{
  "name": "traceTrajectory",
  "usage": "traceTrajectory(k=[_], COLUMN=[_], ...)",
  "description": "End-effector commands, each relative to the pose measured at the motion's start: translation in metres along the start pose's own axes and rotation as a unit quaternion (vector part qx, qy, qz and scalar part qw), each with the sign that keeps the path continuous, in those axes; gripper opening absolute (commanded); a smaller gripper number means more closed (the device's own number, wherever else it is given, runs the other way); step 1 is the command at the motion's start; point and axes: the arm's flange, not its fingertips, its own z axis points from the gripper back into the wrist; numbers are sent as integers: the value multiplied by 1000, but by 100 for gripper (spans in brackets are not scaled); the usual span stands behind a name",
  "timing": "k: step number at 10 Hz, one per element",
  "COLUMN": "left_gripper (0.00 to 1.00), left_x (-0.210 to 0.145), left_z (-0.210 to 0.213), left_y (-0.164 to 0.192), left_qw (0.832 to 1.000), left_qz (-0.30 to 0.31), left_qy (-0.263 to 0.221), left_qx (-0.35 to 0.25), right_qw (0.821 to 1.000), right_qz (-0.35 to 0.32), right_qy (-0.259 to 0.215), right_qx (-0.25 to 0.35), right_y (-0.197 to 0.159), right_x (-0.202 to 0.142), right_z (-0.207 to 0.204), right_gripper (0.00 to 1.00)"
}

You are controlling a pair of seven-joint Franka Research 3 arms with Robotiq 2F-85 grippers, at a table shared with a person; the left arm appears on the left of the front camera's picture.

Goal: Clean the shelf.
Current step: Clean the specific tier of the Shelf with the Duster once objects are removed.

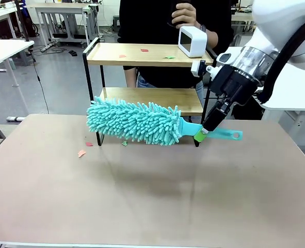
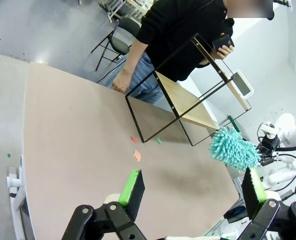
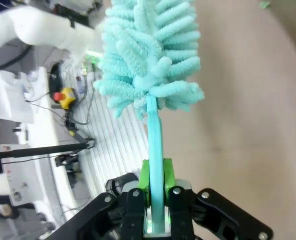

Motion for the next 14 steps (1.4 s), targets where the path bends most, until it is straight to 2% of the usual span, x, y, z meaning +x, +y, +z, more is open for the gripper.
traceTrajectory(k=[1,4,5,8,9,10,12,14], left_gripper=[100,100,100,100,100,100,100,100], left_x=[1,1,1,1,1,1,1,1], left_z=[-2,-2,-2,-2,-2,-2,-2,-2], left_y=[-1,-1,-1,-1,-1,-1,-1,-1], left_qw=[1000,1000,1000,1000,1000,1000,1000,1000], left_qz=[-11,-11,-11,-11,-11,-11,-11,-11], left_qy=[-8,-8,-8,-8,-8,-8,-8,-8], left_qx=[-7,-7,-7,-7,-7,-7,-7,-7], right_qw=[993,966,959,926,911,888,861,833], right_qz=[-85,-174,-181,-237,-248,-269,-277,-307], right_qy=[-37,-127,-138,-236,-271,-313,-363,-393], right_qx=[79,142,169,177,189,205,223,240], right_y=[16,27,27,22,14,6,-4,-15], right_x=[-30,-121,-150,-249,-284,-318,-375,-401], right_z=[35,103,117,154,161,162,147,130], right_gripper=[12,12,12,12,12,12,12,12])
